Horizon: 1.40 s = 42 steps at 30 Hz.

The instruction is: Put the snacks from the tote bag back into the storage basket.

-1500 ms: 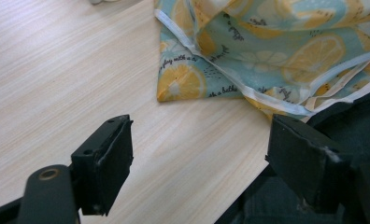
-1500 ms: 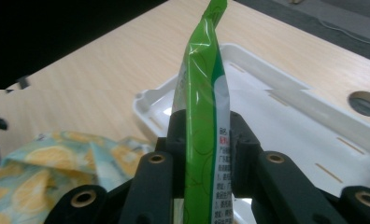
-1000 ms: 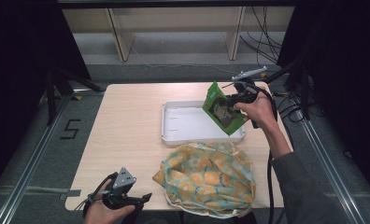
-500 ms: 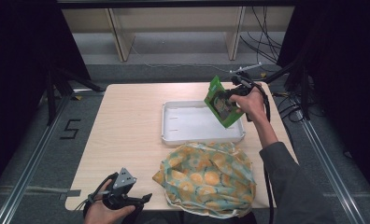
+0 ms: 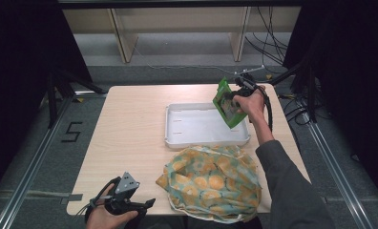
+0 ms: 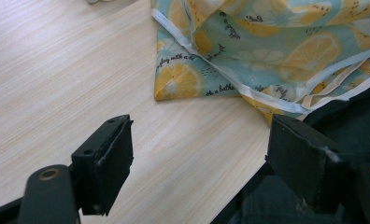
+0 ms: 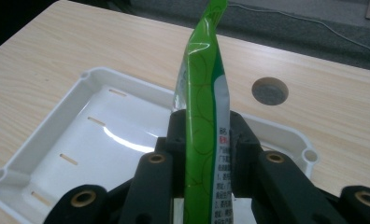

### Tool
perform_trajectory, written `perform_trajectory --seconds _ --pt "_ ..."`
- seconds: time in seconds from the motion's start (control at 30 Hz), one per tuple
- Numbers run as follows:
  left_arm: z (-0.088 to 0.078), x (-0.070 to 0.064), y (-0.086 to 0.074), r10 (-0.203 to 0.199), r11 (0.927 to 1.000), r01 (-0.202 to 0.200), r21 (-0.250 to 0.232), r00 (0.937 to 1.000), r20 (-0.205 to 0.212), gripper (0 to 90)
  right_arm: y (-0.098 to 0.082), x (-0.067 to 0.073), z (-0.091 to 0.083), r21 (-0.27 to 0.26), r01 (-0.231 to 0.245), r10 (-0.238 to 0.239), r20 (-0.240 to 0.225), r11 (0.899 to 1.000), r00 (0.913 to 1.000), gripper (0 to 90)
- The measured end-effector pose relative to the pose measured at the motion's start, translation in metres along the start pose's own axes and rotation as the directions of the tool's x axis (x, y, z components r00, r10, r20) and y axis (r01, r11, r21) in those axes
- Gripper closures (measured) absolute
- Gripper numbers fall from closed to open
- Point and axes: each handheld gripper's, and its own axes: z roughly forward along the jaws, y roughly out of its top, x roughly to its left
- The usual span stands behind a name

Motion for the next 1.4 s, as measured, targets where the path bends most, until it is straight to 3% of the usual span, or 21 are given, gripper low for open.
perform_trajectory --seconds 0.07,0.1,0.13,0.23,0.3,0.37,0.47,0.53,0.6,0.7,0.77,0.83,0.87,0.93,0.97,1.07,1.1,1.17,1.27,1.33,1.4 --pt "0.000 0.000 0.000 -0.002 1.0000 0.002 -0.002 1.0000 -0.001 21.9 0.000 0.001 0.001 0.032 -0.040 0.040 0.006 0.999 0.9992 75.2" --pt "0.000 0.000 0.000 0.003 1.0000 -0.003 0.000 1.0000 -0.001 21.8 0.000 -0.006 0.007 0.012 0.038 -0.039 0.018 0.999 0.9991 75.3" --pt "0.000 0.000 0.000 0.002 1.0000 -0.002 -0.004 1.0000 0.001 21.8 0.000 -0.006 0.007 0.012 0.038 -0.039 0.018 0.999 0.9991 75.3" --pt "0.000 -0.001 0.000 -0.002 1.0000 0.002 -0.002 1.0000 0.003 21.8 -0.002 -0.008 0.015 -0.013 0.022 -0.022 0.028 1.000 0.9994 75.3" --pt "0.001 -0.002 0.000 -0.023 0.9997 0.023 -0.009 0.9997 0.008 21.9 -0.004 -0.010 0.021 0.017 -0.005 0.005 0.029 1.000 0.9996 75.2" --pt "0.002 -0.002 -0.001 -0.032 0.9993 0.032 -0.021 0.9995 0.002 21.9 -0.005 -0.013 0.025 0.010 0.010 -0.011 0.026 1.000 0.9996 75.3" --pt "0.000 -0.001 0.000 0.003 1.0000 -0.003 -0.009 1.0000 0.007 21.8 -0.005 -0.013 0.028 0.016 -0.014 0.013 0.028 1.000 0.9995 75.2" --pt "0.001 -0.002 0.000 -0.015 0.9996 0.015 -0.025 0.9999 0.007 21.8 -0.006 -0.016 0.032 0.006 -0.004 0.003 0.043 1.000 0.9991 75.2" --pt "0.000 -0.001 0.000 0.000 1.0000 0.000 -0.008 1.0000 0.009 21.8 -0.006 -0.017 0.034 0.013 -0.029 0.029 0.033 0.999 0.9990 75.2" --pt "-0.001 -0.001 0.001 0.015 0.9999 -0.015 -0.002 0.9999 0.006 21.9 -0.006 -0.020 0.038 0.028 -0.017 0.015 0.054 0.999 0.9984 75.2" --pt "0.000 -0.002 0.001 0.009 0.9999 -0.009 -0.007 0.9999 0.007 21.8 -0.006 -0.019 0.040 0.009 -0.043 0.042 0.034 0.999 0.9985 75.2" --pt "0.000 -0.002 0.000 0.012 0.9999 -0.012 -0.006 0.9999 0.009 21.8 -0.007 -0.022 0.044 0.008 -0.010 0.010 0.046 1.000 0.9989 75.2" --pt "0.000 -0.002 0.000 0.012 0.9999 -0.012 -0.007 0.9999 0.009 21.8 -0.008 -0.020 0.045 -0.003 -0.048 0.048 0.050 0.999 0.9976 75.2" --pt "0.001 -0.004 0.000 -0.029 0.9992 0.029 -0.027 0.9995 0.015 21.8 -0.007 -0.021 0.046 0.010 -0.039 0.038 0.064 0.999 0.9972 75.2" --pt "0.000 -0.003 0.000 0.010 0.9999 -0.010 -0.013 0.9998 0.018 21.8 -0.008 -0.022 0.050 -0.035 -0.045 0.047 0.031 0.998 0.9984 75.2" --pt "0.002 -0.005 0.000 -0.017 0.9995 0.017 -0.025 0.9998 0.011 21.8 -0.007 -0.023 0.049 -0.006 -0.042 0.042 0.048 0.999 0.9980 75.1" --pt "0.002 -0.005 0.000 -0.022 0.9994 0.023 -0.027 0.9995 0.020 21.8 -0.008 -0.023 0.053 -0.036 -0.062 0.063 0.048 0.997 0.9968 75.1" --pt "0.001 -0.004 0.000 -0.008 0.9998 0.008 -0.018 0.9998 0.020 21.8 -0.008 -0.023 0.051 0.006 -0.059 0.059 0.065 0.998 0.9961 75.1" --pt "0.001 -0.005 0.000 -0.014 0.9997 0.014 -0.019 0.9997 0.020 21.8 -0.009 -0.026 0.054 0.011 -0.039 0.039 0.046 0.999 0.9982 75.1" --pt "0.001 -0.005 0.000 -0.012 0.9997 0.013 -0.021 0.9997 0.021 21.8 -0.009 -0.025 0.055 0.008 -0.052 0.051 0.076 0.999 0.9958 75.1" --pt "0.001 -0.005 0.000 -0.010 0.9998 0.010 -0.015 0.9997 0.021 21.8 -0.010 -0.025 0.056 0.001 -0.062 0.062 0.054 0.998 0.9966 75.1"
